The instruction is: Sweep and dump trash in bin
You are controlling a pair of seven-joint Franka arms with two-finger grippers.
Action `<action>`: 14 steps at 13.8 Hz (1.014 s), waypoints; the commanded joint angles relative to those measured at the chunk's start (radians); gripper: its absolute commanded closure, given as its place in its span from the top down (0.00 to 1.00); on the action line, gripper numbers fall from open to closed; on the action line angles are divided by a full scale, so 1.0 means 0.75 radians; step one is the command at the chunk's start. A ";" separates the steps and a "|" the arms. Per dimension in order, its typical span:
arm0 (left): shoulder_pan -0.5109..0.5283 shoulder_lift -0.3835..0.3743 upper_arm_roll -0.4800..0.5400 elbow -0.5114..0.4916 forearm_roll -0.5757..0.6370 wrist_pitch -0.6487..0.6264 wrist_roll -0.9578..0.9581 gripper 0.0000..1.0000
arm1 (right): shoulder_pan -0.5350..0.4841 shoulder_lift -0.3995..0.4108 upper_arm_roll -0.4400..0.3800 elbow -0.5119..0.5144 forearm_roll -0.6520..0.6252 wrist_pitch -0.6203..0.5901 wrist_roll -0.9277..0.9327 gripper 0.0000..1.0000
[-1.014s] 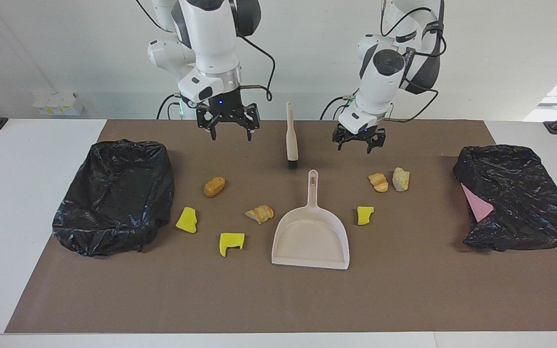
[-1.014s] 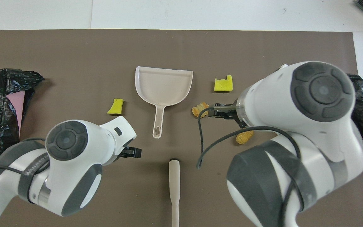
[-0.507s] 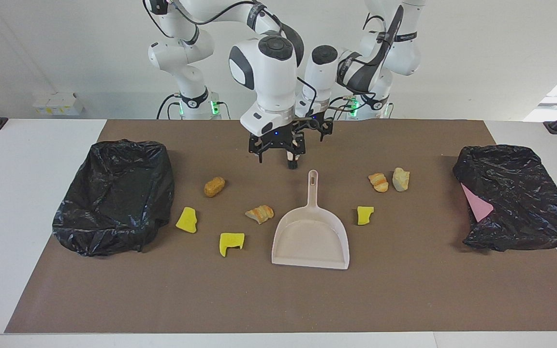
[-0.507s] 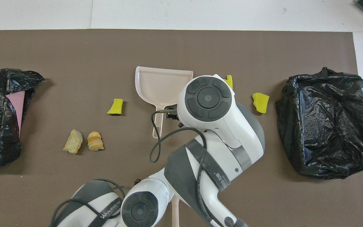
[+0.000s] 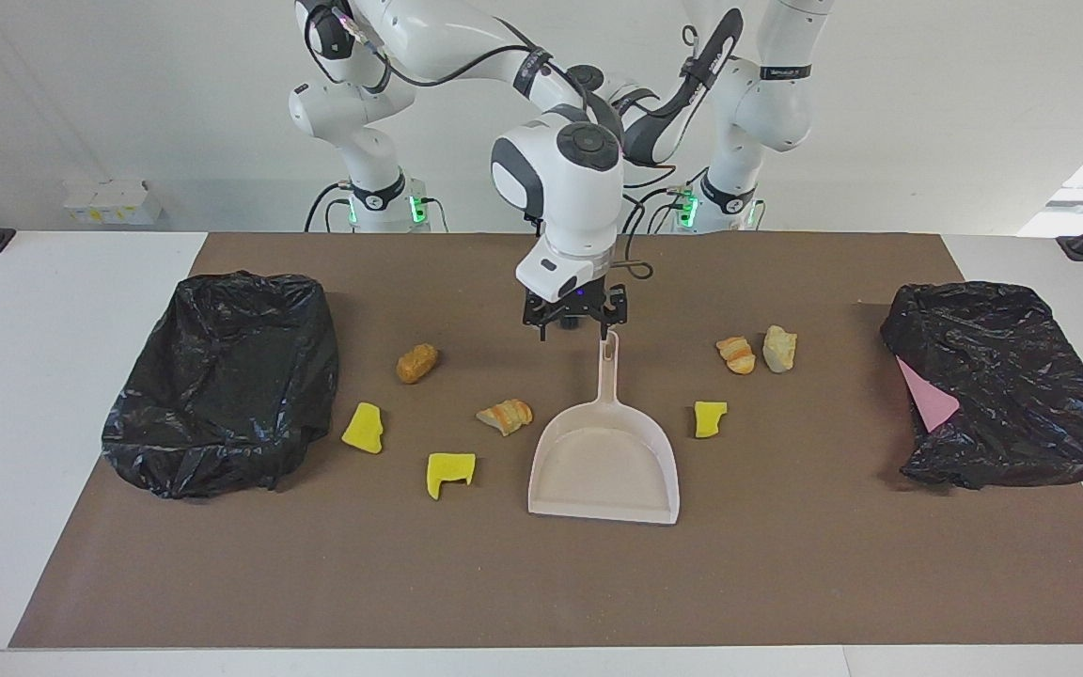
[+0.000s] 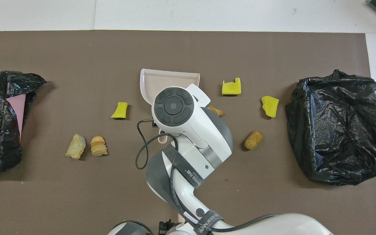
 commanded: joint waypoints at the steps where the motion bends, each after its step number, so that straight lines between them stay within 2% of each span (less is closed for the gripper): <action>1: -0.037 -0.094 0.026 -0.091 -0.006 0.029 -0.026 0.98 | 0.017 0.122 -0.002 0.113 -0.050 0.039 0.038 1.00; 3: -0.037 -0.094 0.026 -0.089 -0.006 0.031 -0.050 0.76 | 0.016 0.161 0.000 0.150 -0.044 0.067 0.034 1.00; 4: -0.037 -0.090 0.026 -0.087 -0.006 0.031 -0.051 0.68 | 0.014 0.163 0.000 0.142 -0.035 0.088 0.034 0.98; 5: -0.033 -0.086 0.026 -0.087 -0.006 0.031 -0.051 0.55 | 0.028 0.188 0.000 0.146 -0.039 0.092 0.040 0.95; 7: -0.025 -0.084 0.026 -0.089 -0.008 0.037 -0.049 0.08 | 0.069 0.216 -0.002 0.134 -0.044 0.133 0.042 0.90; 8: -0.023 -0.084 0.028 -0.089 -0.006 0.041 -0.047 0.00 | 0.071 0.212 -0.002 0.130 -0.044 0.145 0.042 0.87; 9: -0.021 -0.084 0.028 -0.089 -0.006 0.037 -0.044 0.00 | 0.069 0.212 0.000 0.128 -0.044 0.145 0.040 0.81; 10: -0.017 -0.084 0.030 -0.091 -0.006 0.037 -0.049 0.00 | 0.069 0.210 -0.002 0.113 -0.044 0.145 0.042 0.80; 12: 0.016 -0.094 0.032 -0.093 -0.006 0.041 -0.047 0.00 | 0.069 0.204 -0.002 0.089 -0.044 0.139 0.042 0.67; 14: 0.035 -0.131 0.036 -0.109 -0.006 0.023 -0.042 0.00 | 0.067 0.204 -0.002 0.089 -0.029 0.139 0.044 0.63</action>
